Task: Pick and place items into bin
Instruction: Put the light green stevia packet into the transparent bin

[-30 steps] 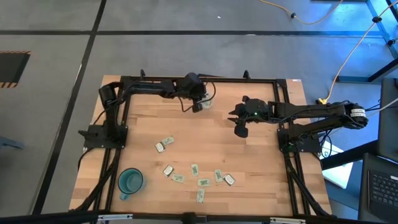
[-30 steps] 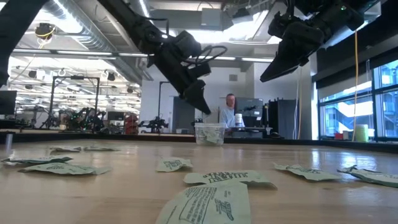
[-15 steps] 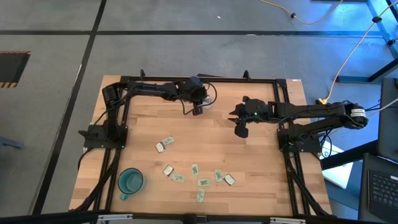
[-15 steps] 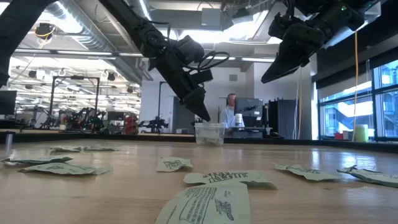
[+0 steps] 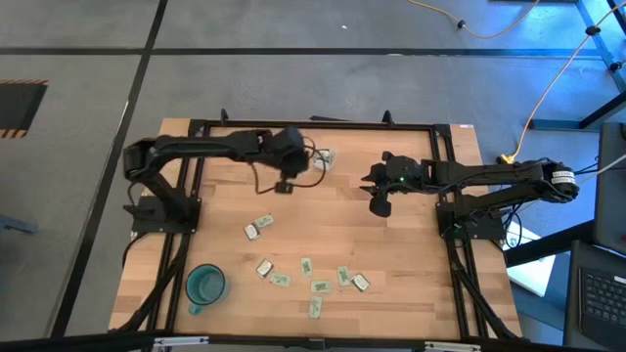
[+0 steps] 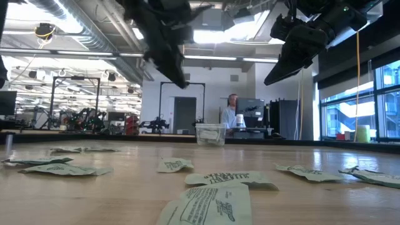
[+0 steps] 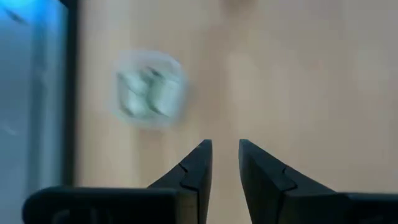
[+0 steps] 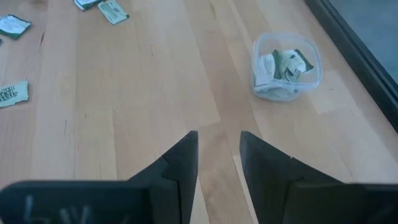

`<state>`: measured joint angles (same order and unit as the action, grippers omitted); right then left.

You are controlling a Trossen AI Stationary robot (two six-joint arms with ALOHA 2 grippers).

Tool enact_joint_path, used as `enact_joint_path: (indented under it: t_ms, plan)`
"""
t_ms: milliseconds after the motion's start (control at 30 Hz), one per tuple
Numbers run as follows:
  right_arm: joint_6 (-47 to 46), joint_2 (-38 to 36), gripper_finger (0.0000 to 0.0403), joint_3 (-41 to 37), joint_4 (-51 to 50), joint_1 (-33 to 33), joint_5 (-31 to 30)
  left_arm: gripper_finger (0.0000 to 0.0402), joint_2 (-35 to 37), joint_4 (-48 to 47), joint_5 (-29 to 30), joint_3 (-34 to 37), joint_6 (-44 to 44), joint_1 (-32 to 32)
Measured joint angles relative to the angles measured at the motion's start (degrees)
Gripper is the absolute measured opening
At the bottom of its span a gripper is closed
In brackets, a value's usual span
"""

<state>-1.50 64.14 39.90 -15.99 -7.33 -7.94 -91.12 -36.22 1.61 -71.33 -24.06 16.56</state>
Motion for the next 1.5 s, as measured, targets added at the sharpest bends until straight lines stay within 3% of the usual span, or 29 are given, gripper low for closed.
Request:
enact_joint_path:
  t_ms: [167, 467, 867, 1500]
  plan:
    - [0.2, 0.0, 0.0123, 0.0, -0.1, 0.0, 0.0, 0.0077, 2.3, -13.2, 0.3, 0.9, 13.2, -5.8]
    - [0.2, 0.0, 0.0123, 0.0, -0.2, 0.0, 0.0, 0.0097, 2.0, -13.3, 0.3, 11.3, 27.5, -12.6]
    - [0.2, 0.0, 0.0123, 0.0, -0.2, 0.0, 0.0, 0.0082, 2.0, -2.5, 0.4, 20.3, 35.3, -16.6]
    - [0.1, 0.0, 0.0123, 0.0, -0.2, 0.0, 0.0, 0.0077, 0.2, 4.0, 0.3, 25.0, 37.0, -16.6]
